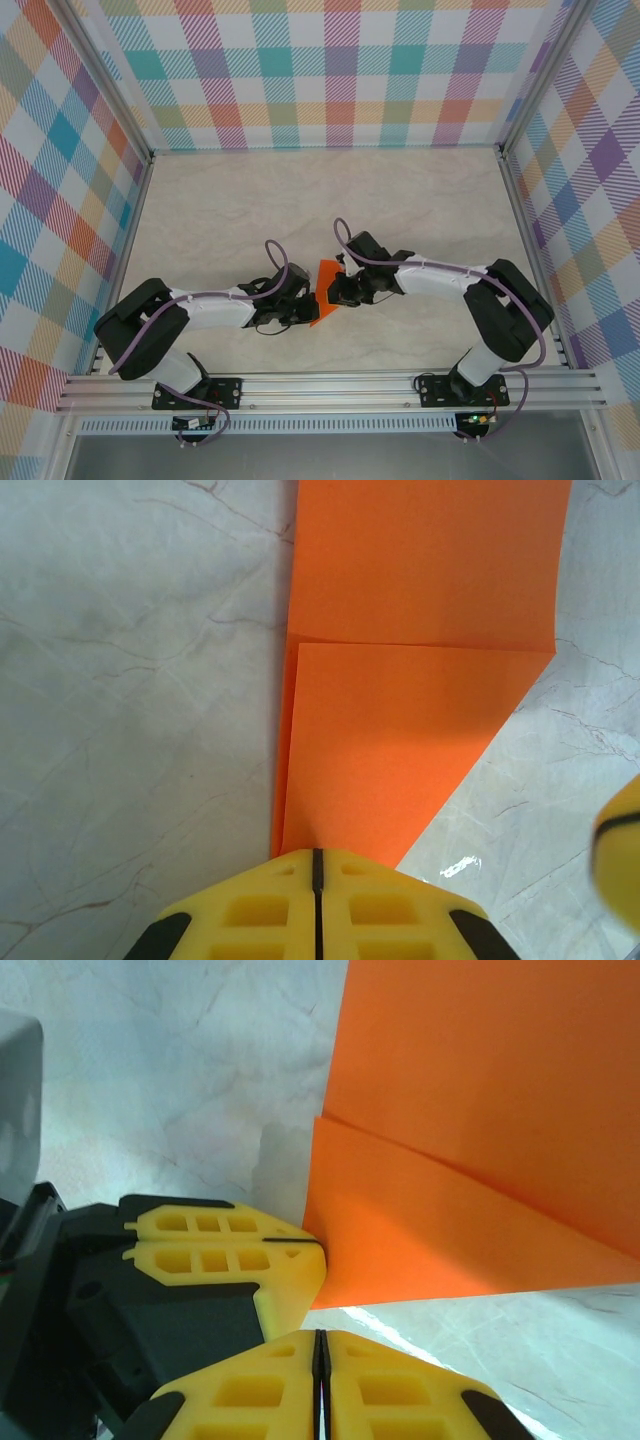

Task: Fold a paper plane with a square sheet of paper (pick it up from the middle)
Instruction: Third fold the triangle at the center of the table.

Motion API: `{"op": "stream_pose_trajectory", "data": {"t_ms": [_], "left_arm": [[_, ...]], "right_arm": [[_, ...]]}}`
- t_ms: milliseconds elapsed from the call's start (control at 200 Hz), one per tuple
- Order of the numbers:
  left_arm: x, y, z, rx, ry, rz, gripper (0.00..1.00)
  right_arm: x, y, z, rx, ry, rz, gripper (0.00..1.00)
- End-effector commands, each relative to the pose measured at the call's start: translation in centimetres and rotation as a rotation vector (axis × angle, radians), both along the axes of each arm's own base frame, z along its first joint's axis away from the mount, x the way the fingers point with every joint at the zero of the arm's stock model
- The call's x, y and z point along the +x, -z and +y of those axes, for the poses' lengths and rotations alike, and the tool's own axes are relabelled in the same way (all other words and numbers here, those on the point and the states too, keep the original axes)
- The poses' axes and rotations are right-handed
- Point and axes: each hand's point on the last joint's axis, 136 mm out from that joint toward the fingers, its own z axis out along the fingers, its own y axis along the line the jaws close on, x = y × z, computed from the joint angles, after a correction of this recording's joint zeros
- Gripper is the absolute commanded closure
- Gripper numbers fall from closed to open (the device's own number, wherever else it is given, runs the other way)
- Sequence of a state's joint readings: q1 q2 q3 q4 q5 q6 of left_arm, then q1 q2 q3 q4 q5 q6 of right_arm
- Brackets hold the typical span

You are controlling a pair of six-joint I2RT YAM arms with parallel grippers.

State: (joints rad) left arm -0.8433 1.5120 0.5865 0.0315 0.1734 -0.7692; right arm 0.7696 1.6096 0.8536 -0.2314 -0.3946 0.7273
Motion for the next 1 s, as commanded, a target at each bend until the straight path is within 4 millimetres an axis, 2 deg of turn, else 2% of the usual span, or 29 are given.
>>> {"op": "stream_pose_trajectory", "data": {"t_ms": [0,305,675,815,995], "left_arm": [[-2.0,4.1,3.7,0.184,-0.02,0.076,0.93],[-2.1,4.1,3.8,0.189,-0.022,0.078,0.93],[-2.1,4.1,3.8,0.189,-0.018,0.079,0.93],[-2.1,4.1,3.7,0.184,-0.02,0.08,0.93],[-2.4,4.4,4.1,0.201,-0.017,0.083,0.93]], "right_arm": [[-0.7,0.8,1.0,0.013,-0.02,0.026,0.9],[-1.1,3.2,1.1,-0.042,-0.017,0.071,0.9],[-0.9,2.4,2.2,0.003,-0.034,0.062,0.89],[-0.8,3.5,2.3,-0.013,-0.029,0.081,0.89],[-0.6,5.6,0.7,-0.126,0.001,0.074,0.89]]}}
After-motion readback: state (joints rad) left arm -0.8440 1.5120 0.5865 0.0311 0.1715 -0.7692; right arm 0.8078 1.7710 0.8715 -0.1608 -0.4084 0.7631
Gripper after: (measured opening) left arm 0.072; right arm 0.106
